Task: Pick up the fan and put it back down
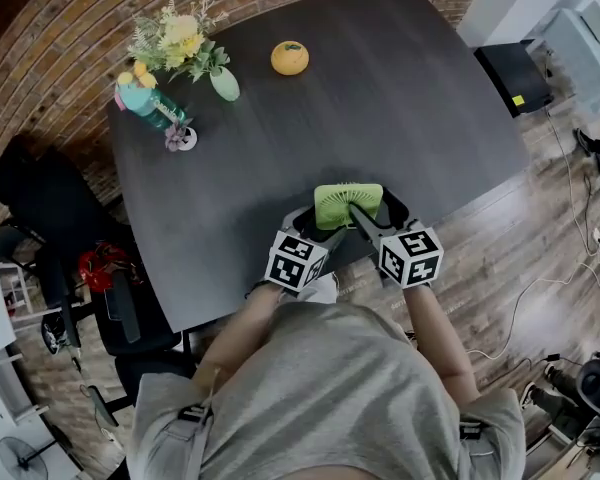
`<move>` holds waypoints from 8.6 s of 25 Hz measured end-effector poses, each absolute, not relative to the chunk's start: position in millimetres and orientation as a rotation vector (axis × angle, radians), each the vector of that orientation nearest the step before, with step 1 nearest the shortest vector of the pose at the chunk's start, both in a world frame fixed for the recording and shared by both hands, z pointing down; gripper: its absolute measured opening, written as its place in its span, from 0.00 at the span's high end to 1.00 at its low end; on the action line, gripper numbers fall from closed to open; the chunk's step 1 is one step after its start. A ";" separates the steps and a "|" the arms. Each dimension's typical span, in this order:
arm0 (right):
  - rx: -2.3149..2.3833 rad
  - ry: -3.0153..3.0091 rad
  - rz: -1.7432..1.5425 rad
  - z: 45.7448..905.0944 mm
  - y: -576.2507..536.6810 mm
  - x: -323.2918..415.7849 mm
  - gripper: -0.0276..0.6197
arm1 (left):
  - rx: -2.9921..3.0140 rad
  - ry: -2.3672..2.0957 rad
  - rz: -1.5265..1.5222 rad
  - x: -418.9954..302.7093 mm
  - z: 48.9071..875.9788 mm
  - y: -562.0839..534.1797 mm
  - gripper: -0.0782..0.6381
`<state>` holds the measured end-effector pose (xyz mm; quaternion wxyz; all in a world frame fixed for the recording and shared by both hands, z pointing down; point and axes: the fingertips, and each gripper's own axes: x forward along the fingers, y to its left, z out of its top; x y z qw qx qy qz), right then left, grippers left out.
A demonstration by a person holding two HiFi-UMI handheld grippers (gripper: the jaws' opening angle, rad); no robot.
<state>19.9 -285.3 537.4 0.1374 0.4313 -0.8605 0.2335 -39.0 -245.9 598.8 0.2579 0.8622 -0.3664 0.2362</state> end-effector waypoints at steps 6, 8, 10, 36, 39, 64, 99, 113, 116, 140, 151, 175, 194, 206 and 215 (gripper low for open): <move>1.210 -2.492 0.709 545.5 -286.4 14.9 0.50 | 2.327 -0.981 0.632 -33.0 604.1 -252.7 0.47; 1.213 -2.488 0.712 546.5 -287.0 14.2 0.50 | 2.331 -0.973 0.628 -30.7 603.5 -254.2 0.47; 1.224 -2.484 0.709 546.5 -287.8 13.8 0.50 | 2.335 -0.972 0.633 -29.9 603.6 -255.4 0.47; 1.336 -2.490 0.627 523.9 -288.2 16.0 0.50 | 2.382 -0.949 0.651 -29.8 585.4 -258.3 0.53; 1.366 -2.492 0.613 516.7 -286.1 19.6 0.50 | 2.418 -0.936 0.661 -27.0 578.7 -259.2 0.53; 1.392 -2.520 0.547 491.4 -331.9 85.1 0.50 | 2.453 -0.966 0.644 38.9 555.0 -308.1 0.53; 1.280 -2.560 0.569 521.3 -489.8 143.2 0.50 | 2.392 -1.071 0.680 98.9 584.3 -464.4 0.53; 1.279 -2.549 0.573 536.8 -521.0 149.7 0.50 | 2.373 -1.075 0.687 107.0 600.2 -495.0 0.53; 1.289 -2.546 0.577 538.0 -528.3 152.2 0.50 | 2.373 -1.068 0.680 109.8 600.6 -500.6 0.53; 1.359 -2.511 0.591 539.8 -534.7 159.9 0.49 | 2.367 -1.149 0.653 107.3 599.7 -507.7 0.51; 1.447 -2.472 0.611 533.1 -497.6 163.4 0.48 | 2.408 -1.174 0.597 85.0 572.3 -482.7 0.51; 1.514 -2.576 0.487 459.8 -361.9 87.6 0.79 | 2.488 -1.267 0.410 14.0 490.9 -358.4 0.77; 1.593 -2.601 0.372 431.5 -278.8 40.1 0.95 | 2.540 -1.230 0.353 -42.6 472.0 -279.3 0.84; 1.590 -2.569 0.353 432.4 -260.5 29.7 0.96 | 2.575 -1.180 0.312 -44.2 462.2 -268.3 0.84; 1.599 -2.585 0.384 429.4 -252.7 30.5 0.96 | 2.581 -1.156 0.323 -39.1 463.9 -260.4 0.85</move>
